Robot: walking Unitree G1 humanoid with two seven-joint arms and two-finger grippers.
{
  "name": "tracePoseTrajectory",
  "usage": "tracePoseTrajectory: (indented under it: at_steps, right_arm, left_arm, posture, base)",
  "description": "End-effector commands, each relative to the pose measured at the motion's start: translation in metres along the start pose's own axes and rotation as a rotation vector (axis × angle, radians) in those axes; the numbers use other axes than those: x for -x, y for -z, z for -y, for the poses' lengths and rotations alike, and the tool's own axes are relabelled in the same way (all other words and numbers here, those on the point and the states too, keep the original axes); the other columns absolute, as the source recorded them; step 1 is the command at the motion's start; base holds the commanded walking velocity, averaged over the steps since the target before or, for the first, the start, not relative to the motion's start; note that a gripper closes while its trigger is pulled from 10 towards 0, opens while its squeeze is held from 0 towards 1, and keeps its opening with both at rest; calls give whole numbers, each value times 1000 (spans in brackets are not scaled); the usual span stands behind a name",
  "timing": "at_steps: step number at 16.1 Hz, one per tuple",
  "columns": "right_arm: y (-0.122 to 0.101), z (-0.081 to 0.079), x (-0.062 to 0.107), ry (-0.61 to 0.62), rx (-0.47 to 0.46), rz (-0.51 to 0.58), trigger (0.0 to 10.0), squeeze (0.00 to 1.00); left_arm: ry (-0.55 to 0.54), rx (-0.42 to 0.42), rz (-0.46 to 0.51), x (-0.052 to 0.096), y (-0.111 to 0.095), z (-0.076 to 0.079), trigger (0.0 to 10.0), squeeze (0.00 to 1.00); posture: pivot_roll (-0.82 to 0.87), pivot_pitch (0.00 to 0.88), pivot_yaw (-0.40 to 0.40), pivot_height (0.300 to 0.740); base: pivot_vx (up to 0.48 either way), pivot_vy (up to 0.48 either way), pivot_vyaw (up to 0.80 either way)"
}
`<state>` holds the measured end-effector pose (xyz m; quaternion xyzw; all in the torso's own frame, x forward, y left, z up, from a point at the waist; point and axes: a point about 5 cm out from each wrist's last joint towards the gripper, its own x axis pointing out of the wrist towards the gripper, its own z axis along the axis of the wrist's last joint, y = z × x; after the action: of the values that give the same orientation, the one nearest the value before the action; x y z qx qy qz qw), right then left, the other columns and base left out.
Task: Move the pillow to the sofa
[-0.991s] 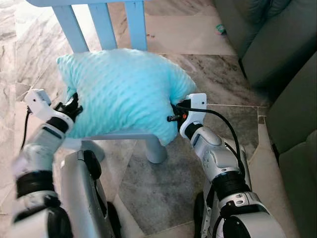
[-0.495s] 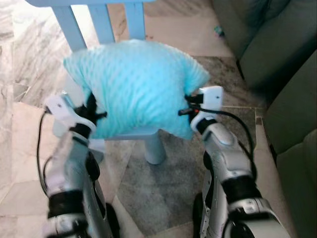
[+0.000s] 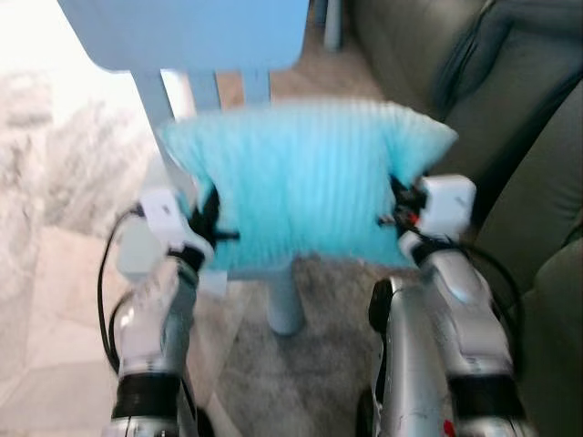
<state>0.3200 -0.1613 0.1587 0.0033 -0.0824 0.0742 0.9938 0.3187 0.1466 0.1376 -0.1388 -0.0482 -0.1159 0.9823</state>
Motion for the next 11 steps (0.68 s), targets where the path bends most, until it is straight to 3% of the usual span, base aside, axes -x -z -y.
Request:
tracePoseTrajectory:
  at_steps: [1, 6, 7, 11]
  right_arm:
    - [-2, -1, 7, 8, 13, 9, 0, 0]
    - [8, -1, 23, 35, -3, -45, 0, 0]
    - [6, -1, 27, 30, 31, -28, 0, 0]
    - [8, -1, 35, 46, 46, -38, 0, 0]
  left_arm:
    - [28, -38, -22, 4, 6, 3, 0, 0]
    - [1, -119, -61, 19, 21, -7, 0, 0]
    - [-24, -141, -45, 24, 20, -11, 0, 0]
    - [-73, -156, -71, 40, 25, -24, 0, 0]
  posture:
    - [-189, 0, 38, 320]
    - [-178, 0, 47, 320]
    - [-173, 0, 47, 320]
    - [-143, 0, 36, 320]
  base:
    - [0, 0, 0]
    - [0, 0, 0]
    - [0, 0, 0]
    - [0, 0, 0]
